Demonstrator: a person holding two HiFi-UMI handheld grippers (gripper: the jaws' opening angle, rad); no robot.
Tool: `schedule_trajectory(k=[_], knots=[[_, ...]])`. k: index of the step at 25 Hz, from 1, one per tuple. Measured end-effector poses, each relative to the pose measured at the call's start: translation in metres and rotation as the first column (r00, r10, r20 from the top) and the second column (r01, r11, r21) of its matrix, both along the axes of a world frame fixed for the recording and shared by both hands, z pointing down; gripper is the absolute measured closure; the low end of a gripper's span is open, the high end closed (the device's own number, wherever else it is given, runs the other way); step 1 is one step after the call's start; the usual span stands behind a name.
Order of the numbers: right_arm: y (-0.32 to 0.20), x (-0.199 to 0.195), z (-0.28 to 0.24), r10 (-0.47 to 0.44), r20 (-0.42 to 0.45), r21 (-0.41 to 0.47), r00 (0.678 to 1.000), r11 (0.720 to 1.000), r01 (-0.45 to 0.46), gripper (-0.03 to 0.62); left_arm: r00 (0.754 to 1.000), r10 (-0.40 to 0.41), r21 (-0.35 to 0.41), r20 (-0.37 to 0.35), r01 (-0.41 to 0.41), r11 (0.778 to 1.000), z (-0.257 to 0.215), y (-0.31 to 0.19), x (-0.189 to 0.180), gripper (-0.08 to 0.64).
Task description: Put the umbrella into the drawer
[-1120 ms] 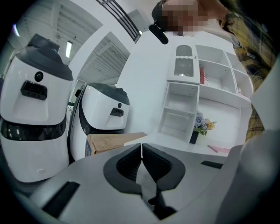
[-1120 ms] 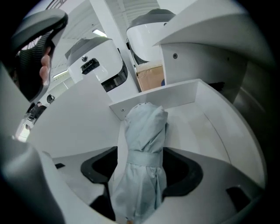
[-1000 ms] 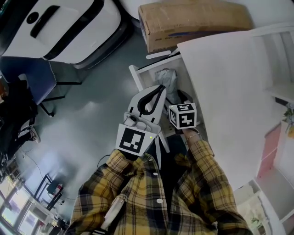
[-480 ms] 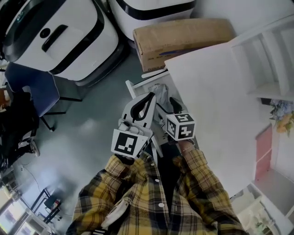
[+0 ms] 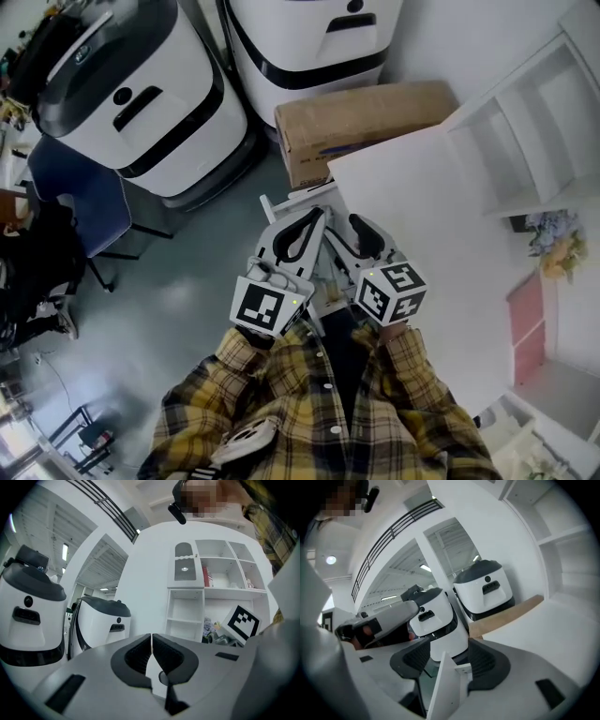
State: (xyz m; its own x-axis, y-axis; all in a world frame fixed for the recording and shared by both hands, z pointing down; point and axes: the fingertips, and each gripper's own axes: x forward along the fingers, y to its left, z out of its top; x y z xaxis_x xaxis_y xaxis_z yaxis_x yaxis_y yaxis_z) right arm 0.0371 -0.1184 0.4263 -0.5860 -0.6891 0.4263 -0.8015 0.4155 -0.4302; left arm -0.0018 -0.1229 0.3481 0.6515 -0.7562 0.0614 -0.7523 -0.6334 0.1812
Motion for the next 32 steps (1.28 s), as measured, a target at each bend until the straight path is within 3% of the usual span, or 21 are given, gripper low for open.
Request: schedule_trajectory(k=[7, 13, 20, 25, 32], knots=[[0.009, -0.005, -0.074, -0.088, 0.02, 0.148, 0.996, 0.985, 0.084, 0.356, 0.999, 0.043, 0.047, -0.028, -0.042, 0.998, -0.041, 0.012, 0.01, 0.537], [0.022, 0.001, -0.121, -0.102, 0.081, 0.25, 0.991, 0.965, 0.079, 0.417, 0.995, 0.083, 0.075, -0.048, -0.08, 0.994, -0.072, 0.027, 0.011, 0.537], [0.038, 0.012, -0.169, -0.098, 0.048, 0.36, 0.994, 0.93, 0.075, 0.466, 0.987, 0.153, 0.122, -0.056, -0.145, 0.982, -0.1, 0.05, 0.024, 0.537], [0.049, 0.018, -0.186, -0.097, -0.032, 0.425, 0.995, 0.899, 0.102, 0.529, 0.979, 0.199, 0.135, -0.047, -0.191, 0.972, -0.114, 0.061, 0.037, 0.537], [0.062, 0.025, -0.192, -0.068, -0.06, 0.456, 0.996, 0.885, 0.088, 0.563, 0.967, 0.253, 0.127, -0.036, -0.247, 0.961, -0.115, 0.071, 0.049, 0.537]])
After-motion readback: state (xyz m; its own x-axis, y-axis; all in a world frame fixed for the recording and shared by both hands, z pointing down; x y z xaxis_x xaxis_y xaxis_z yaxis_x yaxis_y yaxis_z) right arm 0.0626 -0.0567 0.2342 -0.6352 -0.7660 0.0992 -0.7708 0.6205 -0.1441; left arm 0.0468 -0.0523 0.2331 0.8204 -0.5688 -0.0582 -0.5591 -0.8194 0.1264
